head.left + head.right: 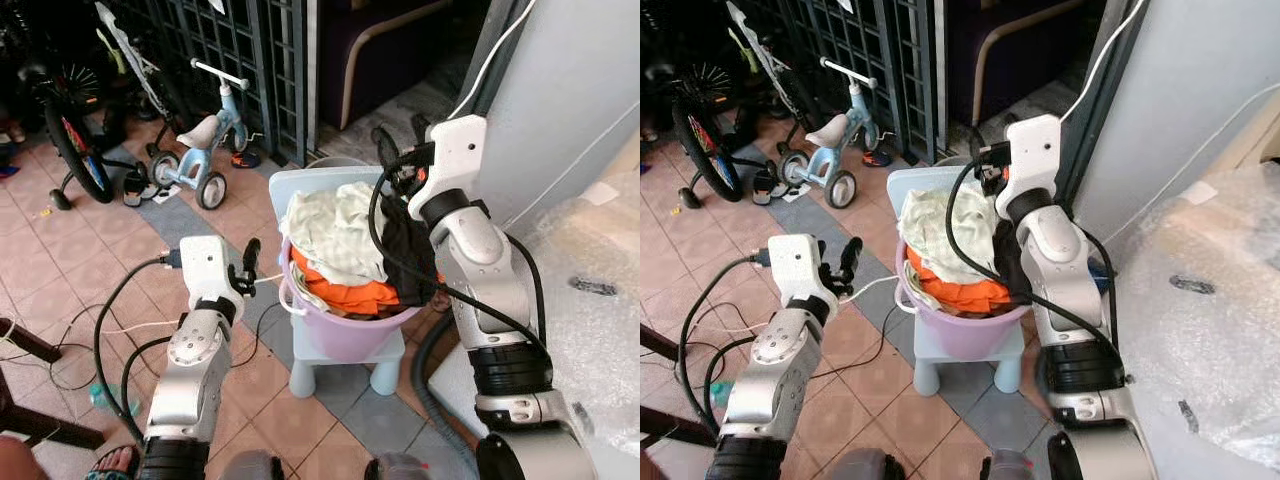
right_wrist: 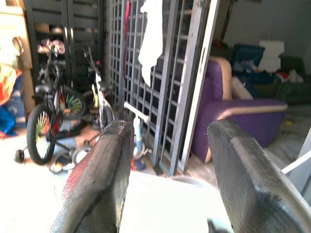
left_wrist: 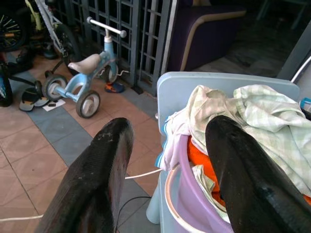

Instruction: Clothes washing

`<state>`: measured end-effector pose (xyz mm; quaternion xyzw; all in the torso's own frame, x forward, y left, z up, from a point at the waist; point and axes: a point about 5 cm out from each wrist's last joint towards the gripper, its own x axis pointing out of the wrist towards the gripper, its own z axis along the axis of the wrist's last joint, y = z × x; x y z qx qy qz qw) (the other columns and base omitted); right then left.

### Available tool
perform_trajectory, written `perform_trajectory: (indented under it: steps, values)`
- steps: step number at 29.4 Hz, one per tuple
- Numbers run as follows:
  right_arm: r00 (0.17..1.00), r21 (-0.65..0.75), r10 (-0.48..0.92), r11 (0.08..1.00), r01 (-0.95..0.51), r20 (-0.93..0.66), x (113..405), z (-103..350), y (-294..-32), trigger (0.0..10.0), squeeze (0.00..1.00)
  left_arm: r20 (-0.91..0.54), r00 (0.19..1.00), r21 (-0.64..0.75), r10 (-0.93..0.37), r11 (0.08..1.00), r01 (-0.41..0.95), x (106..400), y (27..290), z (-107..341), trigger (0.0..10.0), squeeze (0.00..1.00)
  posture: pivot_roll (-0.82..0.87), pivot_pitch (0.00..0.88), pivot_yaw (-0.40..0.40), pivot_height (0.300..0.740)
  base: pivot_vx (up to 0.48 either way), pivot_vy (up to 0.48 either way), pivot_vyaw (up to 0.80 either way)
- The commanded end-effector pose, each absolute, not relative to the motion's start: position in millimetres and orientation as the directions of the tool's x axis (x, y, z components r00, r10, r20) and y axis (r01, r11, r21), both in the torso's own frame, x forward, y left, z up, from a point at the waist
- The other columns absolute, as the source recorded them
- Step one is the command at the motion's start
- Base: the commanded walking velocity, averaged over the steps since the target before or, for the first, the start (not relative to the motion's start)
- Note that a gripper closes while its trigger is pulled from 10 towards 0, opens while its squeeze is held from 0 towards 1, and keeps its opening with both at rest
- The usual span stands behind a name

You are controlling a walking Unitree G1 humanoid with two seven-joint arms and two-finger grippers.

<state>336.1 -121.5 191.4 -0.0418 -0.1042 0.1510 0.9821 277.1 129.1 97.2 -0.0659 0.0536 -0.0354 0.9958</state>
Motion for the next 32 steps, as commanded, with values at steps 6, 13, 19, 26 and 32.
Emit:
perform_trajectory:
  steps: [6, 13, 19, 26, 32]
  values:
    - [0.946, -0.173, 0.318, 0.930, -0.324, -0.065, 329.7, 137.1, -112.2, 10.0, 0.00, -0.096, 0.994, -0.132, -0.045, 0.991, 0.032, 269.1, 136.4, 99.0, 10.0, 0.00, -0.01, 0.109, 0.009, 0.740, 0.000, 0.000, 0.00]
    - [0.928, -0.179, 0.249, 0.936, -0.305, -0.279, 320.0, 81.0, -112.3, 10.0, 0.00, -0.144, 0.989, -0.078, 0.016, 0.997, -0.028, 256.5, 148.1, 94.5, 10.0, 0.00, 0.05, 0.156, -0.003, 0.740, 0.000, 0.000, 0.00]
    - [0.944, -0.200, 0.185, 0.949, -0.244, -0.272, 324.9, 75.2, -107.2, 10.0, 0.00, -0.171, 0.984, -0.066, 0.042, 0.996, -0.054, 236.7, 158.7, 94.2, 10.0, 0.00, 0.10, 0.218, -0.008, 0.740, 0.360, 0.000, 0.00]
    - [0.963, -0.249, 0.149, 0.947, -0.204, -0.224, 332.5, 80.2, -105.0, 10.0, 0.00, -0.193, 0.980, -0.069, 0.048, 0.996, -0.062, 226.6, 159.7, 95.8, 10.0, 0.00, 0.12, 0.238, -0.013, 0.740, 0.468, 0.000, 0.00]
    - [0.981, -0.307, 0.082, 0.942, -0.133, -0.174, 343.2, 89.3, -109.1, 10.0, 0.00, -0.208, 0.977, -0.084, 0.048, 0.994, -0.067, 221.7, 158.9, 97.9, 10.0, 0.00, 0.12, 0.250, -0.012, 0.740, 0.231, 0.000, 0.00]
